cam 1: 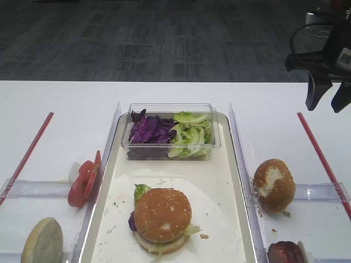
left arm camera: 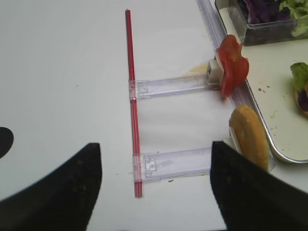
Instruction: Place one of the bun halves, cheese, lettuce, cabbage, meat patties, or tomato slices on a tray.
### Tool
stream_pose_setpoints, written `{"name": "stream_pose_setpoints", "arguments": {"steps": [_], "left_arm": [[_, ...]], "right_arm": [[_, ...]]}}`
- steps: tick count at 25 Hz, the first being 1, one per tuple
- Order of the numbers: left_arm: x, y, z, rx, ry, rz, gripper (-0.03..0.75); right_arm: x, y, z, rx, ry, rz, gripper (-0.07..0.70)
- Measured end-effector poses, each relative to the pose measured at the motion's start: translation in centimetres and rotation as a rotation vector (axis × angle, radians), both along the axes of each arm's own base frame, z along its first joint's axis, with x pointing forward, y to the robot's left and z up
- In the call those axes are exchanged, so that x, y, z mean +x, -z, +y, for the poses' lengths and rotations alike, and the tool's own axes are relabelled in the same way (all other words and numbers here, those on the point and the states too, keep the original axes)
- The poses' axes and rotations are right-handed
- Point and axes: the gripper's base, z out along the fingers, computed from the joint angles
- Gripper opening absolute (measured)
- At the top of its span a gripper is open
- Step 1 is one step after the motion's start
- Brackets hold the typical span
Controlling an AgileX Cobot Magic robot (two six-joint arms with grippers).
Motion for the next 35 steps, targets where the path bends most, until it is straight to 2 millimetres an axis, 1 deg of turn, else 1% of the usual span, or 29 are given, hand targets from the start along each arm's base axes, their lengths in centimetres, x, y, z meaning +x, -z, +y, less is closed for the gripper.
{"name": "stream_pose_setpoints", "arguments": {"steps": [9,11,15,17,22,25,32,35], "left_arm": [[0.0,0.0,0.0,0.000,0.000,0.000,0.481],[0.0,0.0,0.0,0.000,0.000,0.000,0.481],[0.0,0.0,0.0,0.000,0.000,0.000,0.481],[0.0,0.0,0.0,0.000,0.000,0.000,0.481],[0.0,0.0,0.0,0.000,0.000,0.000,0.481],[0.0,0.0,0.0,0.000,0.000,0.000,0.481],[0.0,0.0,0.0,0.000,0.000,0.000,0.481],[0.0,0.0,0.0,0.000,0.000,0.000,0.481]], "right_arm": [[0.0,-0.1,-0.4,-0.013,-0.010,-0.003,0.341],[-0.2,-0.4,-0.4,-0.013,-0.009,-0.013,0.341],[-1.1,-0.7,-0.5,-0.012,-0.009,-0.017,0.341],[-2.3,-0.7,-0.5,-0.013,-0.009,-0.005,0.341],[-6.3,-1.8,-0.8,-0.013,-0.015,-0.023,0.341],[-8.4,-2.0,-1.0,-0.015,-0.017,-0.025,0.341],[-12.0,-2.4,-1.2,0.003,-0.014,-0.048,0.340],[-13.4,-2.6,-1.2,0.010,-0.013,-0.067,0.326]]}}
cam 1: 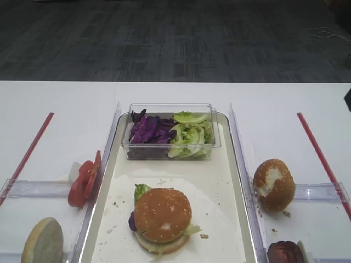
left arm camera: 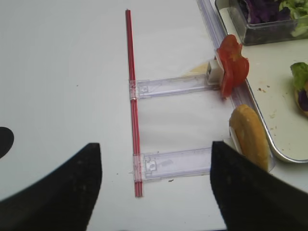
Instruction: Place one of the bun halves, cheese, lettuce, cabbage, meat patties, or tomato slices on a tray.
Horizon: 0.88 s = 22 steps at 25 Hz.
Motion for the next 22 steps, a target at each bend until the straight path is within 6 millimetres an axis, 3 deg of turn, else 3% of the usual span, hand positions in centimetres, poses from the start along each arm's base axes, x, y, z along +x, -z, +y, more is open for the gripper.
{"name": "stream_pose_setpoints", "arguments": {"steps": [14,22], "left_arm": [[0.0,0.0,0.0,0.000,0.000,0.000,0.481],[0.0,0.0,0.0,0.000,0.000,0.000,0.481]], "right_arm": [[-7.0,-0.6,-0.5,0.012,0.000,-0.127,0.306],[-11.0,-2.5,-0.8,0.024,-0.005,-0.292,0.302]]}}
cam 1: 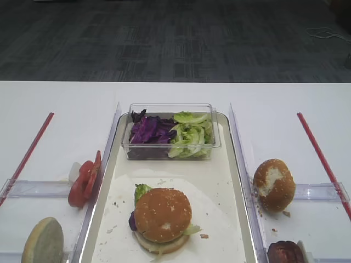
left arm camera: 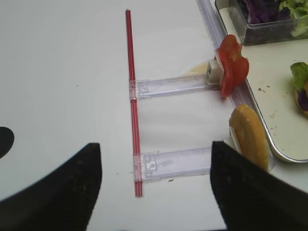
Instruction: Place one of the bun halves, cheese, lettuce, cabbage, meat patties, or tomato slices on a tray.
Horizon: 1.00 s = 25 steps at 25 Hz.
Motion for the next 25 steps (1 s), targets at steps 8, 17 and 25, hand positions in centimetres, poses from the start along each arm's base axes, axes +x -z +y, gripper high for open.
{"name": "stream_pose_setpoints", "arguments": {"steps": [8,17,25], "left_arm": [[0.0,0.0,0.0,0.000,0.000,0.000,0.481],[0.0,0.0,0.0,0.000,0.000,0.000,0.481],[0.0,0.0,0.0,0.000,0.000,0.000,0.481]], "right_arm": [[-3.8,0.6,-0.3,0.006,-0.004,-0.110,0.301],[-7.1,2.5,-0.6,-0.011,-0.027,-0.199,0.293],[-8.5,4.1,-0.9,-0.036,-0.024,-0.239,0.285]]}}
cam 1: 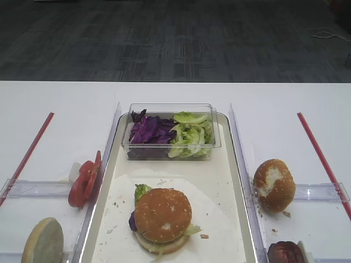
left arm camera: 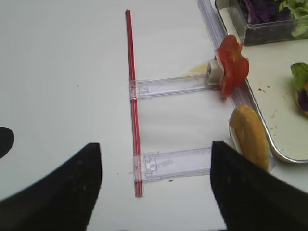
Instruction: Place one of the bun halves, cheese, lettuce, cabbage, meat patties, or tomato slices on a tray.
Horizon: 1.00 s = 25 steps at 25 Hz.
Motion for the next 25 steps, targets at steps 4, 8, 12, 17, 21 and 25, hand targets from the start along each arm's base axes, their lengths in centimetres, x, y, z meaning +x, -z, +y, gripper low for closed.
{"name": "stream_pose_setpoints", "arguments": {"steps": [4,8,12,17,21,25], "left_arm": [[0.0,0.0,0.0,0.000,0.000,0.000,0.481],[0.0,0.0,0.0,0.000,0.000,0.000,0.481],[0.0,0.0,0.0,0.000,0.000,0.000,0.481],[0.0,0.0,0.0,0.000,0.000,0.000,0.481],[0.0,0.0,0.0,0.000,0.000,-0.002,0.481],[0.0,0.0,0.0,0.000,0.000,-0.002,0.481]], "right_arm": [[-0.5,1.1,-0.1,-0.003,-0.002,-0.010,0.285],[-1.3,1.5,-0.1,-0.011,-0.013,-0.049,0.269],[-1.9,1.5,-0.2,-0.015,-0.018,-0.093,0.250],[-2.9,1.5,-0.3,-0.036,-0.031,-0.163,0.240],[-3.5,1.6,-0.4,-0.036,-0.029,-0.209,0.239],[-3.5,1.6,-0.4,-0.038,-0.028,-0.211,0.237]]}}
